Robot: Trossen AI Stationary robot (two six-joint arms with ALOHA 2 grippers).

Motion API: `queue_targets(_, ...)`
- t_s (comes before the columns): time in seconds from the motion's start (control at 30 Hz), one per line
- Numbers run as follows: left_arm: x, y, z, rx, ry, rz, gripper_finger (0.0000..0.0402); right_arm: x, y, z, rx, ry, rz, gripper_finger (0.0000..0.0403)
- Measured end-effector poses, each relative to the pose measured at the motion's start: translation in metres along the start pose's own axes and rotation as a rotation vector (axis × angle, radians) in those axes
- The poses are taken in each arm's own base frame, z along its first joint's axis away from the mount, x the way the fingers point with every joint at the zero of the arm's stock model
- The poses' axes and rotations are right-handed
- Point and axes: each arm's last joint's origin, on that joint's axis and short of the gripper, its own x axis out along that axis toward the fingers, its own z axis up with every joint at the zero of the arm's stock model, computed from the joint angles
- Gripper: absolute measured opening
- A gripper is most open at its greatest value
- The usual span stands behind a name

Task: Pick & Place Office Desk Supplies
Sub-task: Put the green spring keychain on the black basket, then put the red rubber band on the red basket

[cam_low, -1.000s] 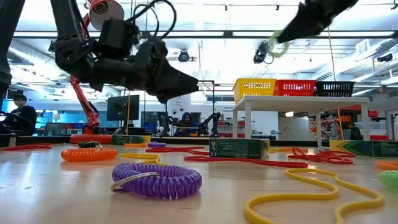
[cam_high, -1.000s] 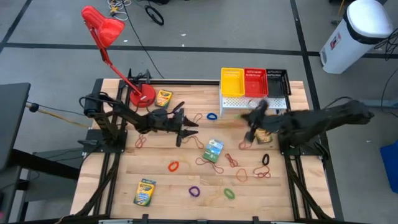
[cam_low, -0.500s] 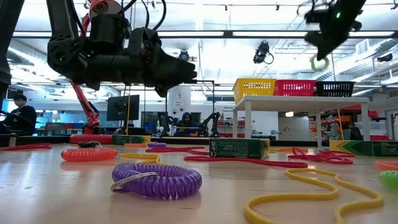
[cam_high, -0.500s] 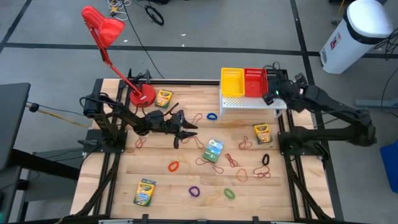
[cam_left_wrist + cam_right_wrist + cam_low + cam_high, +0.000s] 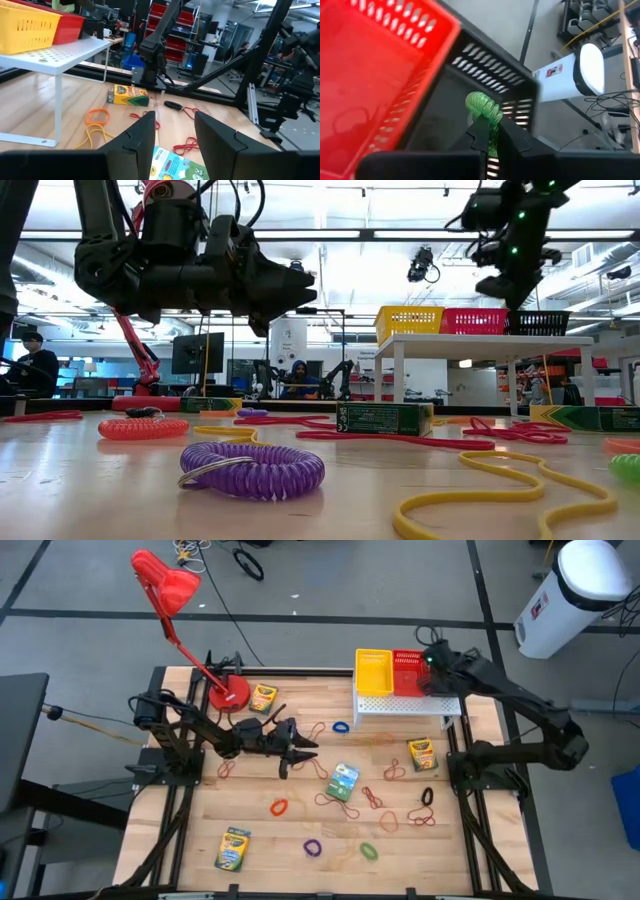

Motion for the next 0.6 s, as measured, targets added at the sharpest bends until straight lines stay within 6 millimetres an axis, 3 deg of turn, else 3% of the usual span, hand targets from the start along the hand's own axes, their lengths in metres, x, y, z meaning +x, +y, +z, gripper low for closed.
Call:
queue_targets(0.43, 0.0, -0.002, 0.001, 0.034, -0.01, 0.003, 0.0144, 0.004, 0.002, 0.0, -0.004, 0.021, -0.038, 0.0106)
queue_targets(0.6, 0.0, -0.001, 0.001, 0.046, -0.014, 0.034, 0.0132, -0.013, -0.005, -0.001, 0.003, -0.025, -0.046, 0.0113)
